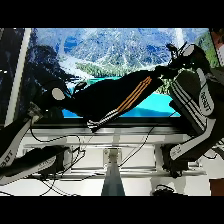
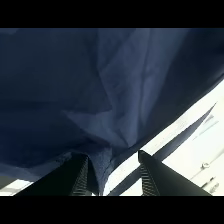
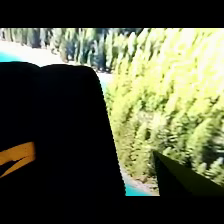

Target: Fold the clothes and pants, and hang the long-sleeved shirts on hangers.

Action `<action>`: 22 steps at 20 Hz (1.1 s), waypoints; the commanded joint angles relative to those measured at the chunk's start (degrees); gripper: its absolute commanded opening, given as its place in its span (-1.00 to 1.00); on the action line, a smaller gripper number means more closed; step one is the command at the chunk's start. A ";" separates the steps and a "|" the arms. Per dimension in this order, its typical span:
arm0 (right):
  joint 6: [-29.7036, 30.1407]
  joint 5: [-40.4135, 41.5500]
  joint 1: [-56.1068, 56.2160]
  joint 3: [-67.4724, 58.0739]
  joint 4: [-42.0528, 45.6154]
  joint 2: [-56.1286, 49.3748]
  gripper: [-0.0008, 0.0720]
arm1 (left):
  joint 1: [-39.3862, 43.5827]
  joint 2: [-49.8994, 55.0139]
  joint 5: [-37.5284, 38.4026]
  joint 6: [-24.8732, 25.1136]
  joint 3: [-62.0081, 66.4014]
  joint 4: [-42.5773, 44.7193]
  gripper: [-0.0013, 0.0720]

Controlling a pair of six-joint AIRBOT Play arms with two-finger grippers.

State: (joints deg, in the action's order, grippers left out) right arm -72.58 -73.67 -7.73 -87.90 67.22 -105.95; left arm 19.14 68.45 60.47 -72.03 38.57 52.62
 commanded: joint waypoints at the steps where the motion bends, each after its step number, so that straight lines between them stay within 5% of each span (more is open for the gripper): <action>1: 4.37 -9.44 -1.29 -1.36 -11.78 -5.01 0.87 | 0.04 0.00 -5.66 0.00 -0.04 2.84 0.03; 6: 8.02 -10.95 4.98 0.63 -19.06 -7.65 0.78 | 0.04 0.00 -22.60 0.00 -0.02 11.37 0.01; 9: 10.69 -10.25 10.27 0.39 -25.27 -7.34 -0.45 | 0.04 0.00 -29.75 -0.02 -0.02 11.69 0.01; 11: 12.37 -10.23 13.14 -1.46 -26.43 -6.99 -0.84 | 0.02 -0.07 -30.97 -0.02 0.22 11.69 0.01; 14: 12.24 -7.45 14.93 -6.08 -25.81 -4.24 -0.89 | -0.87 -0.68 -30.34 -0.98 1.53 11.69 0.01; 16: 7.85 -5.14 14.47 -9.05 -22.88 -0.37 -0.89 | -3.82 -2.56 -27.89 -6.12 3.37 11.69 0.01; 20: -2.95 -0.42 14.03 -13.09 0.98 12.68 -0.89 | -13.92 -9.57 -19.28 -7.21 8.00 14.01 -0.01; 22: -10.10 0.98 12.96 -13.38 12.79 20.41 -0.89 | -19.41 -13.42 -15.63 -7.21 9.40 22.58 -0.56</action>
State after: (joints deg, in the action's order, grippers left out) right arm -72.88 -76.25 5.93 -99.63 62.30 -94.52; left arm 6.26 59.55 39.07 -78.13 45.67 67.55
